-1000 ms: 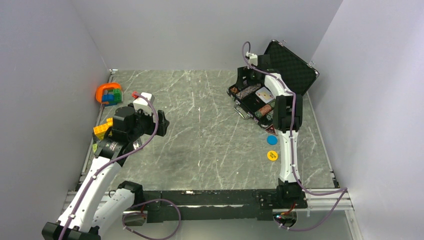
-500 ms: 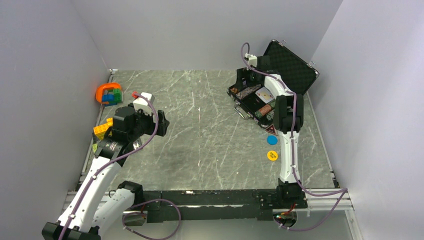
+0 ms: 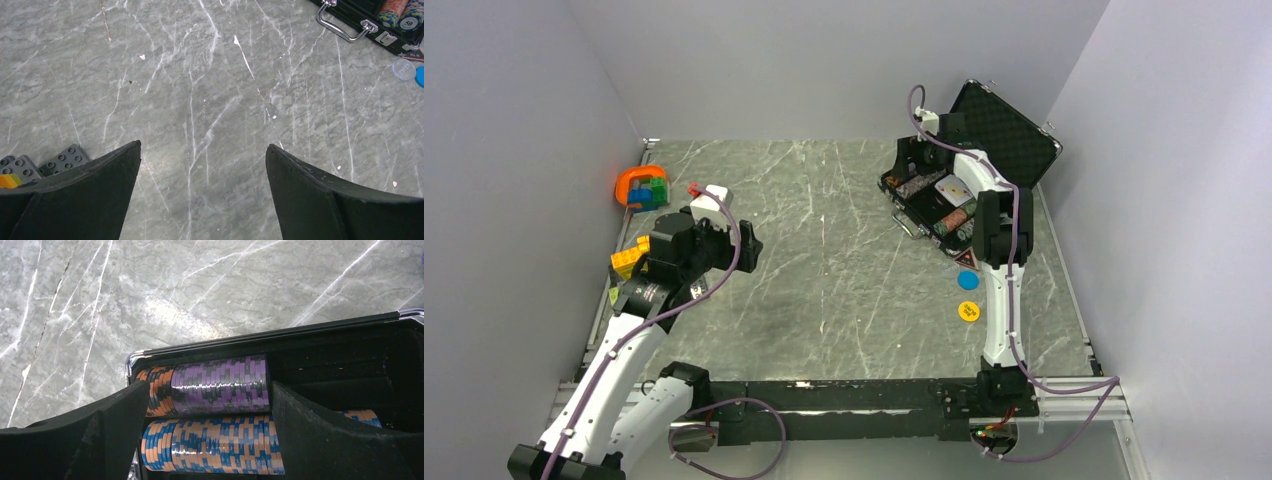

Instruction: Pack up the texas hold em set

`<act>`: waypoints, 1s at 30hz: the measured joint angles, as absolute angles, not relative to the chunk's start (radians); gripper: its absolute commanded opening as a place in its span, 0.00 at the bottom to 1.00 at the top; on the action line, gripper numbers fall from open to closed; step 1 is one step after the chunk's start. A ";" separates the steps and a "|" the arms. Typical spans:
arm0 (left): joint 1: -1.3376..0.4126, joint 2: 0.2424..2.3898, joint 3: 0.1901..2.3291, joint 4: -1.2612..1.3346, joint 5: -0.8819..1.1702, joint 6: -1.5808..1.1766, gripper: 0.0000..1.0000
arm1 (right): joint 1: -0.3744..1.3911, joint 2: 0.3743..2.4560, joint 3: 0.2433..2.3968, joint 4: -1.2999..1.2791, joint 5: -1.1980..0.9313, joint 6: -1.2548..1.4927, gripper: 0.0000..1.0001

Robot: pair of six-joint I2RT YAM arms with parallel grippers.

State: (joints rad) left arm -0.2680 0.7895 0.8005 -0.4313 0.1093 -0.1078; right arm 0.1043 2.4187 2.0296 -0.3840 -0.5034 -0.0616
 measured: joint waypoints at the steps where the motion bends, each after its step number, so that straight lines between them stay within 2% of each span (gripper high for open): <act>1: -0.268 0.789 0.801 -0.431 0.109 -0.108 0.98 | 0.104 2.419 2.030 -0.384 -0.503 -0.061 0.93; 4: -0.268 0.789 0.801 -0.431 0.109 -0.108 0.98 | 0.105 2.413 2.020 -0.376 -0.496 -0.057 0.99; 14: -0.268 0.787 0.801 -0.432 0.105 -0.098 0.98 | 0.149 2.253 1.859 -0.351 -0.285 0.052 1.00; 23: -0.268 0.756 0.776 -0.381 0.064 -0.060 0.98 | 0.278 2.002 1.713 -0.370 0.132 0.119 1.00; 30: -0.268 0.754 0.717 -0.344 0.025 -0.010 0.98 | 0.383 1.793 1.465 -0.418 0.385 0.215 1.00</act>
State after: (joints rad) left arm -0.2680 0.7540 0.7166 -0.3443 0.0246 -0.0105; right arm 0.3828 1.7931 1.4647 -0.4175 0.3847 0.2150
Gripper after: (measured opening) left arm 0.985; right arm 0.993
